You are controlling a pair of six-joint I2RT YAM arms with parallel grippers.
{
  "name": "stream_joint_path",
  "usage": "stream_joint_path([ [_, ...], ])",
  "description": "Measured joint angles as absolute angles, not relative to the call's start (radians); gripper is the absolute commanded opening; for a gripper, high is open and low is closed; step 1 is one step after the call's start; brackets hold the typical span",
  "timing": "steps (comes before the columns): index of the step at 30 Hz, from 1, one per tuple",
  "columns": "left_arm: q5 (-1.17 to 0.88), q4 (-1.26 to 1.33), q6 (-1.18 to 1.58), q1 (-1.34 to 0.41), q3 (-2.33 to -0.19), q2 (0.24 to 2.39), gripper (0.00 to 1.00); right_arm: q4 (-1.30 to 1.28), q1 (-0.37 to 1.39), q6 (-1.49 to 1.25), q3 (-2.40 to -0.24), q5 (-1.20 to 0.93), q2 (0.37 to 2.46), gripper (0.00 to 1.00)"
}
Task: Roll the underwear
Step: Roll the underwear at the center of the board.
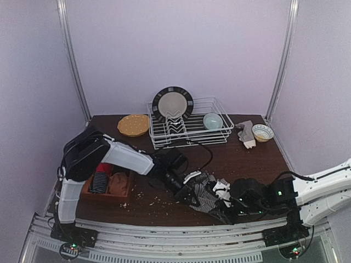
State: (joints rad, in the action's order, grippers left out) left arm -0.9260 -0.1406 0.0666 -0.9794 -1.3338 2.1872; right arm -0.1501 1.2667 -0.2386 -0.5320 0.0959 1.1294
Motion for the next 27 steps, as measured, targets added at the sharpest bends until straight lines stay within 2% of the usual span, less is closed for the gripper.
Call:
stream_joint_path([
  [7, -0.978, -0.229, 0.111, -0.97, -1.42, 2.244, 0.0, -0.09, 1.291, -0.198, -0.533, 0.133, 1.167, 0.46],
  [15, -1.002, -0.351, 0.12, -0.963, -1.516, 2.29, 0.0, -0.109, 1.293, -0.18, -0.591, 0.193, 1.342, 0.45],
  [19, -1.02, -0.376, 0.121, -0.96, -1.537, 2.306, 0.0, -0.118, 1.293, -0.191, -0.601, 0.239, 1.39, 0.35],
  [24, -1.029, -0.403, 0.121, -0.958, -1.554, 2.315, 0.0, -0.142, 1.29, -0.214, -0.626, 0.278, 1.437, 0.02],
  [25, -1.029, -0.406, 0.12, -0.958, -1.555, 2.316, 0.0, -0.142, 1.29, -0.223, -0.626, 0.277, 1.438, 0.0],
  [26, -1.029, -0.409, 0.12, -0.958, -1.557, 2.316, 0.03, -0.142, 1.288, -0.226, -0.626, 0.27, 1.436, 0.0],
  [27, -1.029, -0.413, 0.12, -0.958, -1.558, 2.316, 0.17, -0.143, 1.285, -0.228, -0.625, 0.259, 1.432, 0.0],
])
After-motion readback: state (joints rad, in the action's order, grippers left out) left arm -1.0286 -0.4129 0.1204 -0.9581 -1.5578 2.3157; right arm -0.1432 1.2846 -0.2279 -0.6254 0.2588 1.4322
